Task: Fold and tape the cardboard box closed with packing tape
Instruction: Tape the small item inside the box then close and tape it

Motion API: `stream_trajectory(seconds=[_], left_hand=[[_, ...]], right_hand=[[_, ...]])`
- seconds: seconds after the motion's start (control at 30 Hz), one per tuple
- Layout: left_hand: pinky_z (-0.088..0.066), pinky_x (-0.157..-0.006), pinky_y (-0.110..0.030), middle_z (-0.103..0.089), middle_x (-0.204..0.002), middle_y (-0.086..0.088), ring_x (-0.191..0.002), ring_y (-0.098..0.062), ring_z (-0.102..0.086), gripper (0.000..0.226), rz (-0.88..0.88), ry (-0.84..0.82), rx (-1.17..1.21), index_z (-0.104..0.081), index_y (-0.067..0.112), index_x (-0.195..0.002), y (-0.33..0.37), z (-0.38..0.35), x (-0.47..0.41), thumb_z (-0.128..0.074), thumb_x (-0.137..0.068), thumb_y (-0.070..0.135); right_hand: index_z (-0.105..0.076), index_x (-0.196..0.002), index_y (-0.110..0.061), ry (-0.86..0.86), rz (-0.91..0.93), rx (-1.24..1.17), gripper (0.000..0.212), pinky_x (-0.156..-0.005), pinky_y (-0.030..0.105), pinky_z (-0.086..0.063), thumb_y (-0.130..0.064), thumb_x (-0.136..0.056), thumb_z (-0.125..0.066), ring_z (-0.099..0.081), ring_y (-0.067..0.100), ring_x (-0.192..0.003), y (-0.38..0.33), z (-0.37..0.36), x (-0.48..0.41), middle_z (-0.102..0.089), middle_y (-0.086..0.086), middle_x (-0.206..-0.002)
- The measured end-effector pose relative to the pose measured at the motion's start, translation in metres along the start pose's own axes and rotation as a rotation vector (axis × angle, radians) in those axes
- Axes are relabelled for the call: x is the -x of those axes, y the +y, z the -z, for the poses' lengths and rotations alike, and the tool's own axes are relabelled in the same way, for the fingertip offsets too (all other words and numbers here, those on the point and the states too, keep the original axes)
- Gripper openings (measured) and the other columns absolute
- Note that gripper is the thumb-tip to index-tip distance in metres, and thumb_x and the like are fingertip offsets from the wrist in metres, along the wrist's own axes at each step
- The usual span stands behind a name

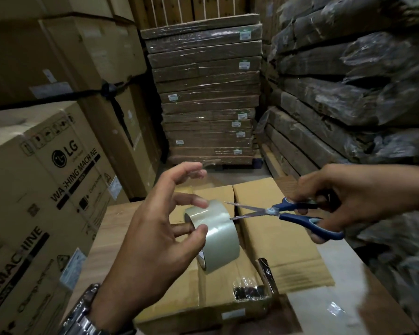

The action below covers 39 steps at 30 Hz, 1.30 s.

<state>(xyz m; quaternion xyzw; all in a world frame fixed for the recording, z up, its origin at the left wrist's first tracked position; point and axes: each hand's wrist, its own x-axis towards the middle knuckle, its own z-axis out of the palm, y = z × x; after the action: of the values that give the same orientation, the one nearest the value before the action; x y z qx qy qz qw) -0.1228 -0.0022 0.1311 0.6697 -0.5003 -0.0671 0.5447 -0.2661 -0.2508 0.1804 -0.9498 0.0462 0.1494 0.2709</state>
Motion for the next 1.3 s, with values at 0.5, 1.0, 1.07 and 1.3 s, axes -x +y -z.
stream_trajectory(seconds=[0.5, 1.0, 1.07, 1.3], left_hand=[[-0.06, -0.07, -0.032, -0.052, -0.13, 0.019, -0.107, -0.018, -0.062, 0.072, -0.038, -0.095, 0.046, -0.044, 0.045, -0.129, 0.015, 0.009, -0.004, -0.066, -0.073, 0.005], [-0.061, -0.07, -0.034, -0.053, -0.127, 0.021, -0.106, -0.016, -0.062, 0.074, -0.045, -0.106, 0.072, -0.044, 0.044, -0.129, 0.02, 0.006, 0.0, -0.067, -0.071, 0.004], [-0.061, -0.069, -0.034, -0.053, -0.126, 0.019, -0.105, -0.017, -0.062, 0.073, -0.045, -0.1, 0.095, -0.046, 0.043, -0.128, 0.019, 0.006, 0.0, -0.067, -0.071, 0.002], [-0.061, -0.069, -0.032, -0.054, -0.126, 0.021, -0.105, -0.015, -0.063, 0.074, -0.02, -0.09, 0.161, -0.048, 0.045, -0.126, 0.017, 0.005, -0.001, -0.067, -0.071, 0.0]], right_hand=[[-0.063, -0.092, -0.053, 0.001, 0.032, 0.044, 0.046, -0.065, 0.043, -0.051, -0.072, -0.051, -0.071, -0.059, 0.023, -0.071, -0.019, 0.02, -0.013, -0.063, 0.006, -0.091], [-0.072, -0.088, -0.049, 0.147, 0.064, 0.143, 0.033, -0.052, 0.022, -0.042, -0.061, -0.058, -0.065, -0.056, 0.012, -0.063, -0.031, 0.016, 0.0, -0.068, -0.012, -0.08], [-0.073, -0.086, -0.047, 0.179, 0.058, 0.162, 0.025, -0.053, 0.023, -0.042, -0.054, -0.064, -0.065, -0.056, 0.015, -0.062, -0.03, 0.015, 0.001, -0.071, -0.014, -0.08], [-0.066, -0.088, -0.056, 0.213, -0.001, 0.219, 0.029, -0.053, 0.03, -0.043, -0.065, -0.062, -0.058, -0.054, 0.018, -0.057, -0.027, 0.009, 0.002, -0.071, -0.001, -0.079]])
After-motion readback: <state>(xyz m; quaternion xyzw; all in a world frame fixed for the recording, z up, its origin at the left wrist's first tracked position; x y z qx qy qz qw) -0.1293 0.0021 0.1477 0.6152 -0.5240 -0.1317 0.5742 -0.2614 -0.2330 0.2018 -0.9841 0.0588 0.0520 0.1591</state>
